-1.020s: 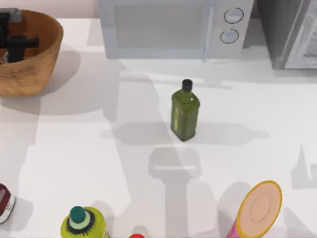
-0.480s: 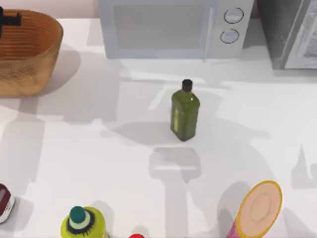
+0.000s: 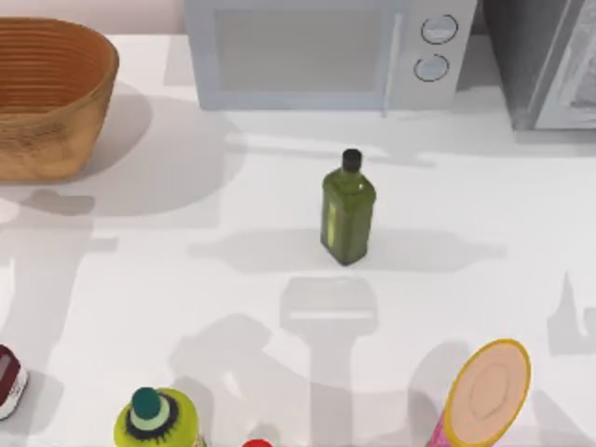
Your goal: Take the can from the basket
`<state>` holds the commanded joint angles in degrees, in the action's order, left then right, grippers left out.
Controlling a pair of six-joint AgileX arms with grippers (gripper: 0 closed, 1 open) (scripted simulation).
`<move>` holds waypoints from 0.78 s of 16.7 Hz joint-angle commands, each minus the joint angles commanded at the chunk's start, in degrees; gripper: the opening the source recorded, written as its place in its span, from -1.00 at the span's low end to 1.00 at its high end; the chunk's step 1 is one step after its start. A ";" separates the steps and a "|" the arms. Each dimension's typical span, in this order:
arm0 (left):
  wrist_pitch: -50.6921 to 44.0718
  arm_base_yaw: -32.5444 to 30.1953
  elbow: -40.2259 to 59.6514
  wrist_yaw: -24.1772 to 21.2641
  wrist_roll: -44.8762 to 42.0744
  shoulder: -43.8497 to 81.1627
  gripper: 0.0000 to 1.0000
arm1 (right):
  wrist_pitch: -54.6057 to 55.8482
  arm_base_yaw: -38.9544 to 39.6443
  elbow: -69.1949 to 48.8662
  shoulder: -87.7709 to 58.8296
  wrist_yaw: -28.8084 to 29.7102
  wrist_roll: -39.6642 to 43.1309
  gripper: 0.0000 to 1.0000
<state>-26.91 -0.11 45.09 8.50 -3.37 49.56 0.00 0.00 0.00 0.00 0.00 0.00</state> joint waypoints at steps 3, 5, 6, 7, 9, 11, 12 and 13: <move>9.28 -0.23 -17.71 -1.76 1.06 -19.33 -1.00 | 0.00 0.00 0.00 0.00 0.00 0.00 1.00; 14.91 -0.23 -27.56 -3.43 1.76 -30.10 -1.00 | 0.00 0.00 0.00 0.00 0.00 0.00 1.00; 17.45 -0.19 -31.78 -4.32 2.09 -34.67 -1.00 | 0.00 0.00 0.00 0.00 0.00 0.00 1.00; 19.77 -0.14 -35.47 -5.21 2.40 -38.64 -1.00 | 0.00 0.00 0.00 0.00 0.00 0.00 1.00; 23.56 -0.03 -40.97 -6.84 2.91 -44.67 -1.00 | 0.00 0.00 0.00 0.00 0.00 0.00 1.00; 26.02 0.07 -44.06 -8.03 3.25 -48.29 -1.00 | 0.00 0.00 0.00 0.00 0.00 0.00 1.00; 26.67 0.10 -44.81 -8.37 3.34 -49.21 -1.00 | 0.00 0.00 0.00 0.00 0.00 0.00 1.00; 26.91 0.11 -45.09 -8.50 3.37 -49.56 -1.00 | 0.00 0.00 0.00 0.00 0.00 0.00 1.00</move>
<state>0.00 0.00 0.00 0.00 0.00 0.00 0.00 0.00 0.00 0.00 0.00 0.00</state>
